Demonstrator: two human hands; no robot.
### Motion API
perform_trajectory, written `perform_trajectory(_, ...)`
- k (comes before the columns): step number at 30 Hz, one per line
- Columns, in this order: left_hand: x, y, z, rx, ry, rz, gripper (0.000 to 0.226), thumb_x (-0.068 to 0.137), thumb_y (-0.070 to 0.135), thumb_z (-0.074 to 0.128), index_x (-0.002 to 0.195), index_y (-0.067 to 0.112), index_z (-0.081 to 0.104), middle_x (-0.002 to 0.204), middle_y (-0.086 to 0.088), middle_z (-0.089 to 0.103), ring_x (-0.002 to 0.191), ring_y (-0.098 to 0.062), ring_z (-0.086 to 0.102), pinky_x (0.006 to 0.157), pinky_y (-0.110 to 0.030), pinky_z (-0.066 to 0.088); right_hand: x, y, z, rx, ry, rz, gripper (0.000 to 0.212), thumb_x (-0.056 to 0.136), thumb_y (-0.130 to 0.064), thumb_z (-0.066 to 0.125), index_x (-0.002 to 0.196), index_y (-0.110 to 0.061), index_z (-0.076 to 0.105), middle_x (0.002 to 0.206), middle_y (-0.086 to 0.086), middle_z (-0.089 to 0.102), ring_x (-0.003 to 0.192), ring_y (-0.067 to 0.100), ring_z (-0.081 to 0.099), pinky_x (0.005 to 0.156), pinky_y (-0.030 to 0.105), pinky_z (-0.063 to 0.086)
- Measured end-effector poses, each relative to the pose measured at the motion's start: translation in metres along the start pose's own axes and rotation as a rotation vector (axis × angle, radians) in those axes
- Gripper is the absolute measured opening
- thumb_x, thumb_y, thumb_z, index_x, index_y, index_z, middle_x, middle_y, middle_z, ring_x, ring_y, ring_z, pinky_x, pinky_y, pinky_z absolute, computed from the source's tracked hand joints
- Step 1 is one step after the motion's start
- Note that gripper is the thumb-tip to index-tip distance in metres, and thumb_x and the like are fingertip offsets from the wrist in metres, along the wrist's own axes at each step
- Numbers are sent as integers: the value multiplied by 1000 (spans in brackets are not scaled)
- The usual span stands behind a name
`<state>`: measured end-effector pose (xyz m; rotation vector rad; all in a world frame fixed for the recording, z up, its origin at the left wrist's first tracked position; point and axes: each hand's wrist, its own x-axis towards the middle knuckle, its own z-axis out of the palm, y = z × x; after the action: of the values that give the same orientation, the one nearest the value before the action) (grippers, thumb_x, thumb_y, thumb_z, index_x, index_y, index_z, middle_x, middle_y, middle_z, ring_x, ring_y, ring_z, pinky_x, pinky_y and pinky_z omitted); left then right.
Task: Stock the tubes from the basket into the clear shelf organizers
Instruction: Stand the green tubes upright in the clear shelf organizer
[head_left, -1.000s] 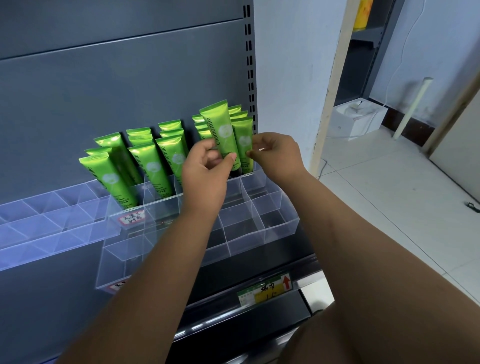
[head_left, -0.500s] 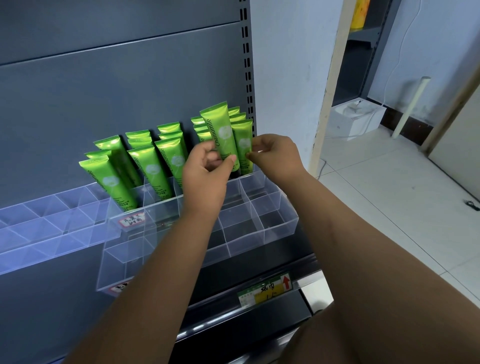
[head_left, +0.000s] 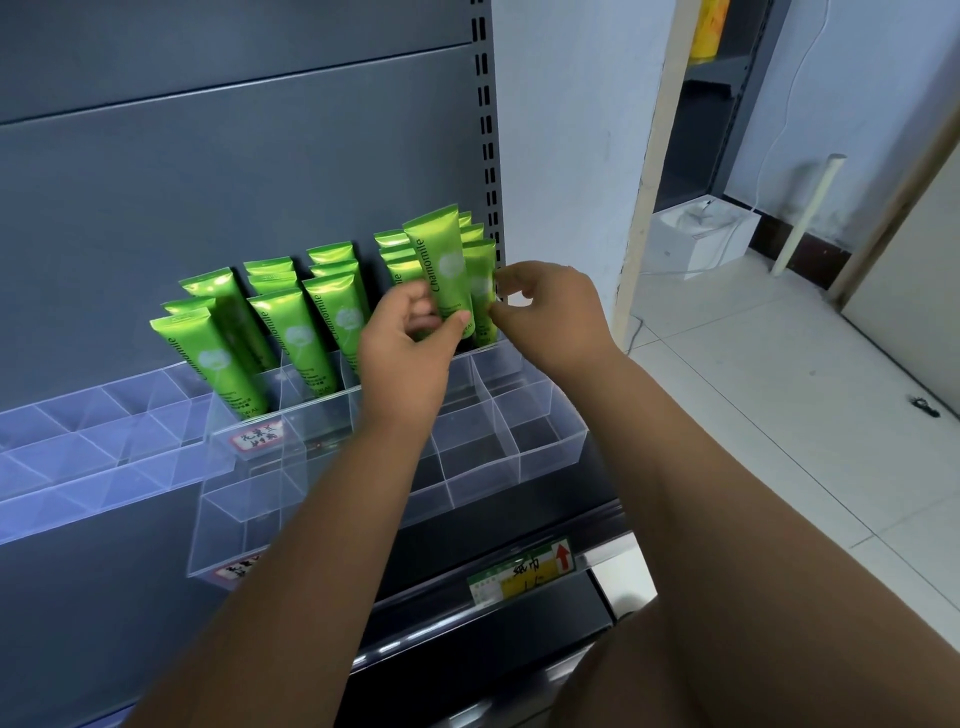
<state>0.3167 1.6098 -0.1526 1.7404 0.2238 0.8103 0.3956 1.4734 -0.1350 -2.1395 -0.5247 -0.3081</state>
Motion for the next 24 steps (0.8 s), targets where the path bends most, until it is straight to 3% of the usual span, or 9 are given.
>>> perform_trajectory(5,0,-1,1,2,-52,50,34,85,11,81,117,13,69,101,2,74,93,-16,70,84,-24,58,-11,-12,-1,38,57,-5,29,86,-26,69,114,-20,76,103,-10,75,94,9,66,87,31,55)
perform_trajectory(8,-1,-1,1,-1,-47,32,30,85,11,81,112,17,68,97,6,73,89,-9,69,81,-19,56,-11,-11,-2,30,39,11,24,87,-25,69,110,-21,75,104,-9,74,88,7,62,80,25,50)
perform_trajectory(12,0,2,0,-35,-18,-1,32,86,8,80,97,33,62,86,14,68,77,4,64,74,-13,52,-7,-6,3,-25,-34,4,31,86,-24,71,117,-20,72,108,-8,73,92,8,61,84,26,51)
perform_trajectory(17,1,1,1,-59,9,-27,33,85,6,80,96,31,61,82,13,66,75,4,63,72,-13,51,-5,-4,9,-23,-111,-21,32,83,-14,71,114,-20,74,107,-6,74,92,7,59,86,27,52)
perform_trajectory(24,0,2,-2,-131,66,5,32,81,1,78,86,26,57,76,11,54,70,-9,51,68,-18,47,0,-3,18,-52,-111,-9,37,80,-29,74,116,-21,72,100,-5,74,96,14,66,88,35,55)
